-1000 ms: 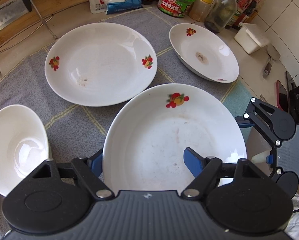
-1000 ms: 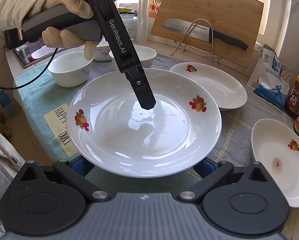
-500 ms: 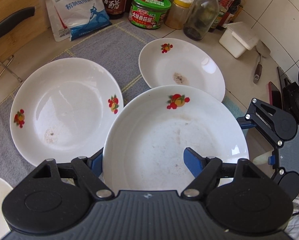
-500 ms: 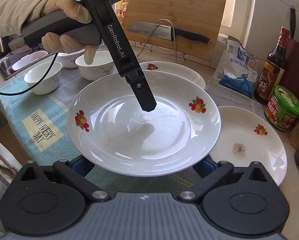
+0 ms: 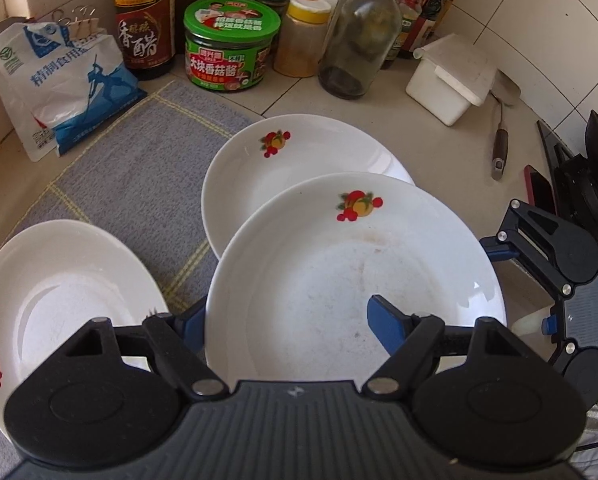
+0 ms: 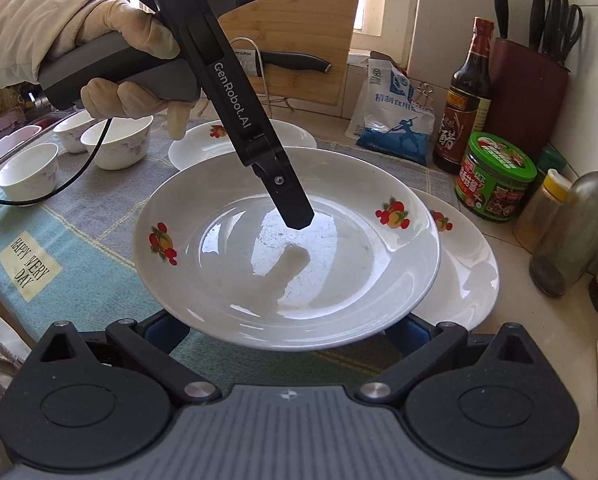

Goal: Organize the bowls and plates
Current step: 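Carry the large plate with the left gripper over the stained plate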

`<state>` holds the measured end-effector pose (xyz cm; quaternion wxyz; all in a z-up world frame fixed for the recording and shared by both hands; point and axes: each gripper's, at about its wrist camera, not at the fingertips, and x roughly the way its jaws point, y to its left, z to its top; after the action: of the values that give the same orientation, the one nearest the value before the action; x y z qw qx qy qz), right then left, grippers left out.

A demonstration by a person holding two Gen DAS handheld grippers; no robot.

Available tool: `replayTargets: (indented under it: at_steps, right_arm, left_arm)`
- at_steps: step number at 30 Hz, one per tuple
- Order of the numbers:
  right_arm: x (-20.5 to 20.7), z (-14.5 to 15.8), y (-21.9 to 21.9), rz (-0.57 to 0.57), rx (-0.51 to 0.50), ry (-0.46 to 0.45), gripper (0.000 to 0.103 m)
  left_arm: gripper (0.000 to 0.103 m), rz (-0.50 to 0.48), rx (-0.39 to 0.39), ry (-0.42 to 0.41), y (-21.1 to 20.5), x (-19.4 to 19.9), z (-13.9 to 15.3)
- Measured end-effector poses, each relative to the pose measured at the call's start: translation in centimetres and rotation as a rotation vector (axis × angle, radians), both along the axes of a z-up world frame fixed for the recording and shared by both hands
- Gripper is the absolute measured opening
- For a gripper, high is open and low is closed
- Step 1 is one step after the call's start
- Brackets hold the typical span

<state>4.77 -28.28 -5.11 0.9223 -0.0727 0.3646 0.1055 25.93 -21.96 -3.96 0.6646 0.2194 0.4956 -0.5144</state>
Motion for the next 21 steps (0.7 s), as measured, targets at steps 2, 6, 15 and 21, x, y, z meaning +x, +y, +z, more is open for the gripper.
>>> replayTargets:
  at_steps: [2, 6, 15, 21]
  right_arm:
    - [0.0, 0.0, -0.6, -0.018, 0.0, -0.001, 0.103]
    - [0.3, 0.0, -1.7, -0.05, 0.003, -0.005, 0.103]
    - [1.1, -0.4, -3.3, -0.113, 0.005, 0.005, 0.103]
    - [1.4, -0.7, -4.0, -0.14, 0.013, 0.016, 0.103]
  left_arm:
    - [0.079, -0.012, -0.002, 0.0, -1.0, 0.0, 0.1]
    - [0.079, -0.035, -0.001, -0.001, -2.8, 0.3, 0.1]
    - [0.079, -0.07, 0.003, 0.006, -6.3, 1.3, -0.9]
    - [0.08, -0.081, 0.012, 0.018, -7.6, 1.7, -1.9]
